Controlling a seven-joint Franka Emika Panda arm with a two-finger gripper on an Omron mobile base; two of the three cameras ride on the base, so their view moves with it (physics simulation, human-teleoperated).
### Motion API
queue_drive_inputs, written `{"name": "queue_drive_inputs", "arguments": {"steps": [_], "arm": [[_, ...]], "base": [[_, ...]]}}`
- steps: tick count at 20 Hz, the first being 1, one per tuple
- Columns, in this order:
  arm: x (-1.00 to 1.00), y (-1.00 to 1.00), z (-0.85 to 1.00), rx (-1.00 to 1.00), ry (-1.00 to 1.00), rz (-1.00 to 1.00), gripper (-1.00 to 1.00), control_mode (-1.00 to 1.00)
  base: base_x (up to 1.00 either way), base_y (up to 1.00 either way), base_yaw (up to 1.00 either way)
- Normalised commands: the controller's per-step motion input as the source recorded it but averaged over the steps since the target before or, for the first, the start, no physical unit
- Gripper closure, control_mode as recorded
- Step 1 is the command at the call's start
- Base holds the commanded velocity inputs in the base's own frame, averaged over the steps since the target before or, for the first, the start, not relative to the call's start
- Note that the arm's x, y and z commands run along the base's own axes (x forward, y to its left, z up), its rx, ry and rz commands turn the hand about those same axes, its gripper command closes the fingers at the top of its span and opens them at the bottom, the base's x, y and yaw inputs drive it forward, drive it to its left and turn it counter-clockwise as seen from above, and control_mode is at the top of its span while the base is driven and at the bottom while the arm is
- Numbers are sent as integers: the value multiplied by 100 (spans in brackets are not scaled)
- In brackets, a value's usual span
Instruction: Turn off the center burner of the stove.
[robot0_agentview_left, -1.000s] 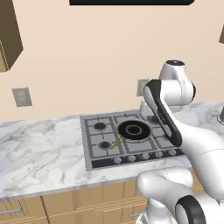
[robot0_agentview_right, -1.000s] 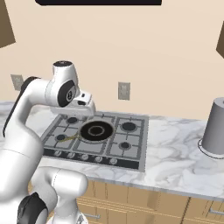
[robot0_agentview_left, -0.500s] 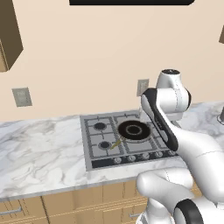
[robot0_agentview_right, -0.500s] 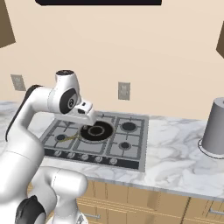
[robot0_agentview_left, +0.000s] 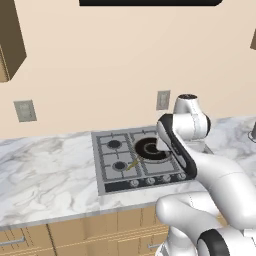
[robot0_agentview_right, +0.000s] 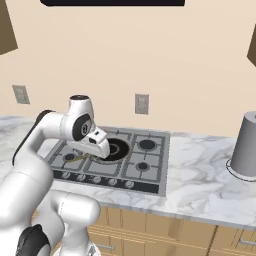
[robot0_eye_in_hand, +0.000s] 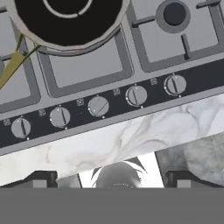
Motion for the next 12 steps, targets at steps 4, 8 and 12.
{"name": "queue_drive_inputs", "arguments": {"steps": [4,8,12], "arm": [[0,0,-54,0,4,-12,-100,-100],[0,0,-56,1,4,-10,-100,-100],[0,0,-67,1,4,-9,-100,-100]], "base": [[0,0,0],[0,0,0],[0,0,0]]}}
